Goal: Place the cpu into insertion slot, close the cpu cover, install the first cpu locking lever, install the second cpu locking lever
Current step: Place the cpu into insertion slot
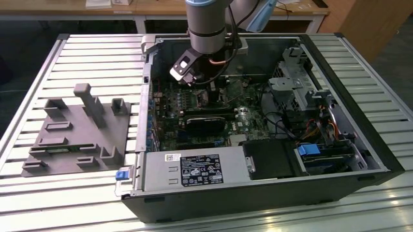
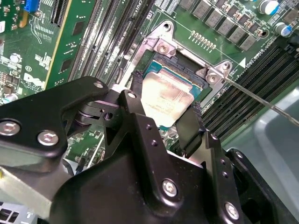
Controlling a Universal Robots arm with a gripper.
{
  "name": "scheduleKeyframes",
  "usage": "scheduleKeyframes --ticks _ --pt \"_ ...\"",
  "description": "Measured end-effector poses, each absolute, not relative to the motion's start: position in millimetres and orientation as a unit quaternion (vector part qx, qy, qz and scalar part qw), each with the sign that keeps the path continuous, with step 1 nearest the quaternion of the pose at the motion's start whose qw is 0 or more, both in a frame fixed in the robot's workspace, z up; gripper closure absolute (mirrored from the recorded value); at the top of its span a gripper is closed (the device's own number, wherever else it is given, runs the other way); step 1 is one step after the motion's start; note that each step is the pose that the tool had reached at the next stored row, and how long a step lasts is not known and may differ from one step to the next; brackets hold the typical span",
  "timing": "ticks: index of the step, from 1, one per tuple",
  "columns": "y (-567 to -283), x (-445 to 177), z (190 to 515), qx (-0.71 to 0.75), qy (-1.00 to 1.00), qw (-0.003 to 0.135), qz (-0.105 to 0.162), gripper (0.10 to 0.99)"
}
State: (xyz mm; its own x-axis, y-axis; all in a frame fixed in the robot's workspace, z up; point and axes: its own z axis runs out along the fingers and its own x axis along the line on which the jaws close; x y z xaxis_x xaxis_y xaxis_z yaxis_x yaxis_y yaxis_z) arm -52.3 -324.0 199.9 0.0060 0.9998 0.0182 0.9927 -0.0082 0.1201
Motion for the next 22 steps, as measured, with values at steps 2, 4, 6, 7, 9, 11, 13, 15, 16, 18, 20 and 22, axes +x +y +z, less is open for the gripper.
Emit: scheduleKeyframes --ticks 2,4,6,7,9,11,13,15,16,18,20,22 --pt "-323.8 -52.4 198.9 0.708 0.703 0.036 0.049 0.549" --pt "-323.5 -52.6 197.9 0.708 0.703 0.036 0.049 0.549" --pt "-322.8 -52.7 197.2 0.708 0.703 0.036 0.049 0.549" --pt "-322.5 -52.7 196.7 0.708 0.703 0.036 0.049 0.549" --pt "-321.8 -52.7 196.0 0.708 0.703 0.036 0.049 0.549" --pt "-321.3 -52.6 195.0 0.708 0.703 0.036 0.049 0.549" --pt "-321.2 -52.7 193.9 0.709 0.703 0.036 0.049 0.549" --pt "-321.1 -52.7 193.2 0.709 0.702 0.036 0.049 0.549" --pt "-321.1 -52.7 193.1 0.709 0.702 0.036 0.049 0.549" --pt "-321.1 -52.8 193.1 0.709 0.702 0.036 0.049 0.549" --pt "-321.1 -52.7 192.9 0.709 0.702 0.036 0.049 0.549" --pt "-321.1 -52.7 192.9 0.709 0.702 0.036 0.049 0.549"
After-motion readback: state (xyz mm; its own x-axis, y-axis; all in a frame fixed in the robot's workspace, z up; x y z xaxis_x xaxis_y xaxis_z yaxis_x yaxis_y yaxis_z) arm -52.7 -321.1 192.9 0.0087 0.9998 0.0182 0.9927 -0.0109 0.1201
